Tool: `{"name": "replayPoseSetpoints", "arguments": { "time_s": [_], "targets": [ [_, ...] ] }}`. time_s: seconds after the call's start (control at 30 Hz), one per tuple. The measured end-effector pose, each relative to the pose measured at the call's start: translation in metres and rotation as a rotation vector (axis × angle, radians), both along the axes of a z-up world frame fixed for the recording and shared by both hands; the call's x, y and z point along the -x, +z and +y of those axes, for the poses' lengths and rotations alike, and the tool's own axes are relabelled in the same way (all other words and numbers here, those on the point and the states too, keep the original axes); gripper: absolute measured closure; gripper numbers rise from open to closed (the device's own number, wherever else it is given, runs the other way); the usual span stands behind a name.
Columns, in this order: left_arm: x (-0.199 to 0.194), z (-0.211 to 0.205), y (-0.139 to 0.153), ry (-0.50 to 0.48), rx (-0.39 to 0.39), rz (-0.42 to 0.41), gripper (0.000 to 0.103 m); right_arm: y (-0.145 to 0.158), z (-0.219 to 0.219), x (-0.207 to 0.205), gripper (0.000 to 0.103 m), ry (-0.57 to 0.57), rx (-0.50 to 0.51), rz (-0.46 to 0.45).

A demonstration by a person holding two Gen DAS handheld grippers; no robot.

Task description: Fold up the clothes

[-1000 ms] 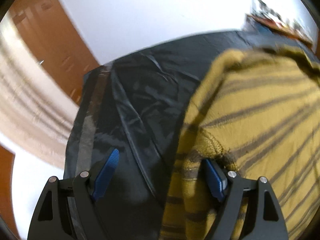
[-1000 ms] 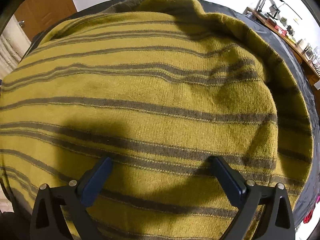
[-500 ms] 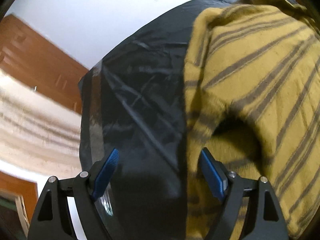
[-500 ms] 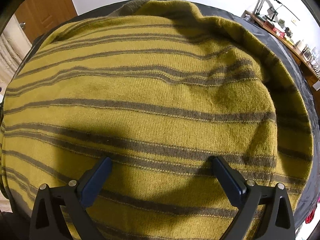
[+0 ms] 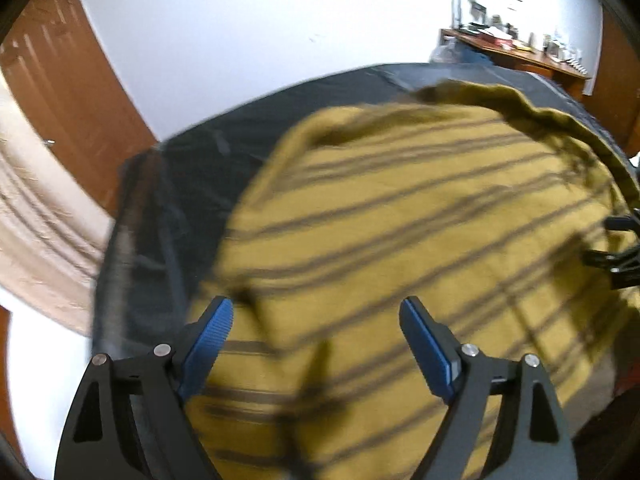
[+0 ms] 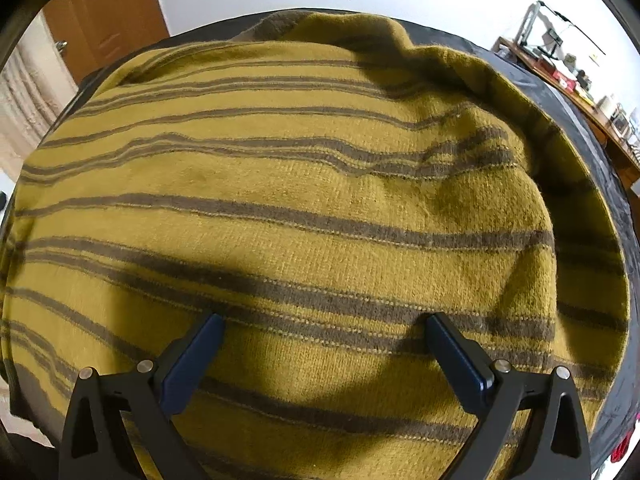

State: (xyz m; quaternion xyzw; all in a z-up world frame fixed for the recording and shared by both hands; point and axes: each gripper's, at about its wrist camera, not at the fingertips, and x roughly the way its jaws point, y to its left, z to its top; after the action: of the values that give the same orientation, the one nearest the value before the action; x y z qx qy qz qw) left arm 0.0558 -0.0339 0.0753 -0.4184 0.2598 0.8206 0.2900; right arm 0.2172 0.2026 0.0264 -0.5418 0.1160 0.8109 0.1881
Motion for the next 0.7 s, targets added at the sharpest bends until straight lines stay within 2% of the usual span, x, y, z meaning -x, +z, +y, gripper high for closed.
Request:
{"name": "replayPoseSetpoints", "arguments": {
  "time_s": [0.13,0.27,0.4,0.5,0.57,0.7],
  "targets": [
    [-0.032,0.025,-0.024,-0.035,0.012,-0.065,0.015,0.001,0.001,-0.010,0.000,0.077,-0.001,0.010],
    [-0.056,0.023,-0.049,-0.028,0.051,-0.106,0.015,0.001,0.001,-0.025,0.000,0.188,-0.007,0.029],
    [-0.068,0.006,-0.056,0.026,0.020,-0.127,0.014,0.001,0.001,-0.037,0.000,0.250,-0.015,0.052],
    [-0.073,-0.013,-0.058,0.077,-0.015,-0.143,0.006,-0.001,0.015,-0.048,0.000,0.285,-0.019,0.070],
    [-0.080,-0.029,-0.059,0.093,-0.029,-0.145,0.004,-0.001,-0.003,-0.040,0.000,0.315,-0.025,0.080],
    [-0.096,-0.061,-0.060,0.120,-0.058,-0.147,0.003,-0.003,-0.018,-0.056,0.000,0.367,-0.032,0.102]
  ]
}}
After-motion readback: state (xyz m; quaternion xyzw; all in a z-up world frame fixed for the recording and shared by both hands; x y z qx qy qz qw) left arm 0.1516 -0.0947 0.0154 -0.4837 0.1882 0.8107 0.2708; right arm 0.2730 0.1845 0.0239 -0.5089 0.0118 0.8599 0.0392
